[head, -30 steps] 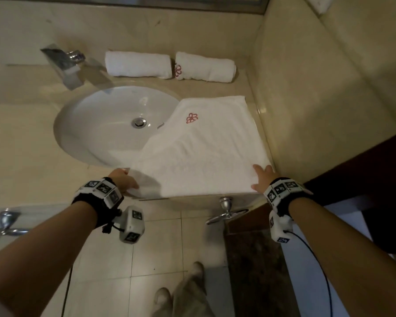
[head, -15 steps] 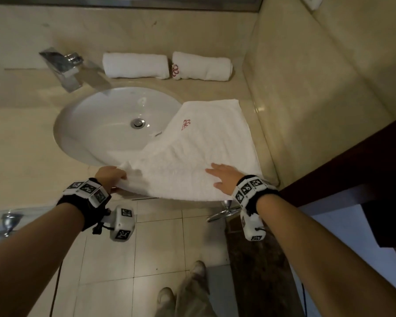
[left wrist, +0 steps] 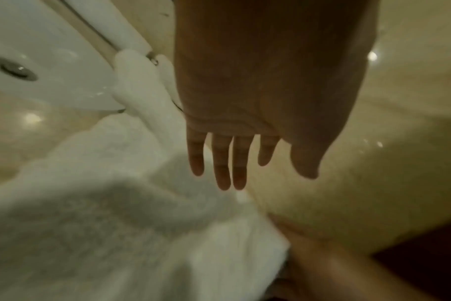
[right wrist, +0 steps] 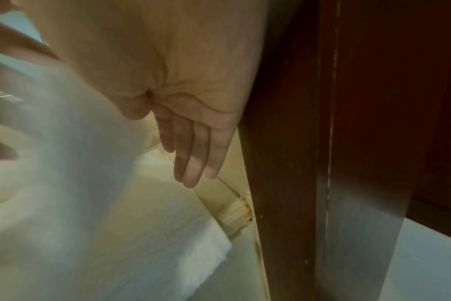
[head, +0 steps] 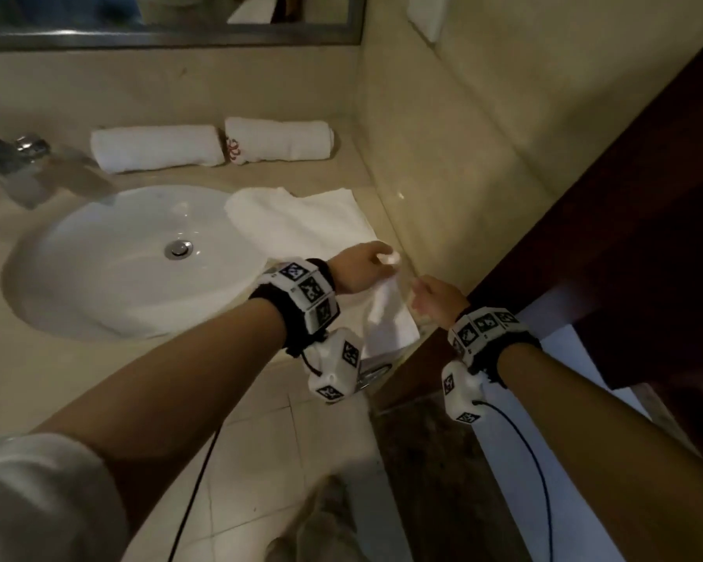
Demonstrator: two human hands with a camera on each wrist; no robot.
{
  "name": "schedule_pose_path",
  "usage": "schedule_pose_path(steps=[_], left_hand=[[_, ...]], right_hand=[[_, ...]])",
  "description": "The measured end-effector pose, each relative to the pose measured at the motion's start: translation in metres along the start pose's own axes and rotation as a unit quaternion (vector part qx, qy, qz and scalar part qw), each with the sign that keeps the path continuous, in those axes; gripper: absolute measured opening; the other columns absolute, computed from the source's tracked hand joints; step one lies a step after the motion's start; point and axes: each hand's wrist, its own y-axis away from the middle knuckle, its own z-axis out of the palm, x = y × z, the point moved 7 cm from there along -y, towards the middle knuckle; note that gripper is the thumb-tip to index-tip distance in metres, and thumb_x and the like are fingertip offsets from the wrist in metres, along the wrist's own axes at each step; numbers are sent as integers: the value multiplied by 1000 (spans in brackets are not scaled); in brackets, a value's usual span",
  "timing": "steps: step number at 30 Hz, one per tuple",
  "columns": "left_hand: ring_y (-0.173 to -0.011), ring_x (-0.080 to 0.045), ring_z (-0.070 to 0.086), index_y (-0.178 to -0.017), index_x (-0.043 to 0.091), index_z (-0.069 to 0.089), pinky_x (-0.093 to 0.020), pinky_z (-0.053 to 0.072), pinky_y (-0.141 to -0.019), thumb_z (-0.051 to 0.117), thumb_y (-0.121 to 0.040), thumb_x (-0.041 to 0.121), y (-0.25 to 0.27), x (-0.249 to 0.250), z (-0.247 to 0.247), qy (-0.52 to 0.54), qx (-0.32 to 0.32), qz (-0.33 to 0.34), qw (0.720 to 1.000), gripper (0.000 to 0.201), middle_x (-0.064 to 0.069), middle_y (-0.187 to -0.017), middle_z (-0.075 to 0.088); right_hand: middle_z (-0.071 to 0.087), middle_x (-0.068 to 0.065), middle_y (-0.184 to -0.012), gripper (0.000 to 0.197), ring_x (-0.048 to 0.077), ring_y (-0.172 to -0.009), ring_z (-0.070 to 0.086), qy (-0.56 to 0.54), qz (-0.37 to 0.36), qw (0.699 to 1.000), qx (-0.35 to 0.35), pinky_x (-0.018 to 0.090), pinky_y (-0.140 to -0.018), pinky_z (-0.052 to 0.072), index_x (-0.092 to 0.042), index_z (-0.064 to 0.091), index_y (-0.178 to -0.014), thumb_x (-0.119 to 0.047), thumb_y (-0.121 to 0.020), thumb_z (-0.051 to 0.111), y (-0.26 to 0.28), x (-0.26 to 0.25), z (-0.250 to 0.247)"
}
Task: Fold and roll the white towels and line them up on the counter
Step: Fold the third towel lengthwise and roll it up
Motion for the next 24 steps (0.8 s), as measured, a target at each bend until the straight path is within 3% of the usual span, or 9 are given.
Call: schedule_pose_path(steps=[2,4,8,13,17,20,24], left_hand=[[-115,-26,55,-139,15,39,-30,40,-97,45,-95,44,-6,-9,18,-17,-18,-24,999,53,-10,-129,55],[-112,-27,56,-132,13,46,-32,42,-95,44,-94,46,-8,-33,12,-30,23,-58,998,50,-11,-127,58],[-117,-31,51,-128,8,47,-36,43,-97,52,-92,36,-3,-110,-7,-89,66,-169,979,47,-14,-131,52],[-116,-37,50,-132,8,35,-40,44,-93,66,-84,27,8,-159,-10,-28,116,-231,966,60,-19,-129,47],[-101,-33,52,-122,9,36,-36,45,-80,66,-82,13,5,-165,-9,44,123,-255,958,50,-15,-112,52],[-93,-27,48,-106,14,35,-38,46,-84,63,-82,12,0,-168,-15,8,76,-275,958,37,-10,-100,46],[-86,-27,57,-92,8,57,-36,50,-80,54,-83,4,-9,-166,-40,-38,65,-240,968,10,-13,-91,59]], right_hand=[[59,16,-105,41,29,-100,57,-15,15,1000,6,35,-90,44,0,53,-108,-31,-102,26,-3,6,7],[53,14,-103,37,28,-101,54,-17,35,999,-7,34,-90,42,0,51,-115,-27,-101,29,-6,11,16],[44,16,-139,45,32,-125,46,38,57,997,-34,34,-101,39,-5,38,-137,-24,-97,46,-10,19,31],[28,12,-147,45,29,-130,40,100,19,995,-20,31,-106,35,-9,39,-138,-19,-95,49,-14,15,42],[40,14,-139,35,31,-121,48,127,9,991,-34,32,-100,41,-5,50,-128,-18,-96,48,-23,10,41],[59,18,-121,30,33,-106,58,147,8,989,-24,36,-91,50,1,60,-114,-19,-96,46,-36,-2,30],[49,12,-132,33,29,-111,55,121,-13,992,-34,32,-90,46,-8,50,-125,-25,-96,45,-59,-22,19]])
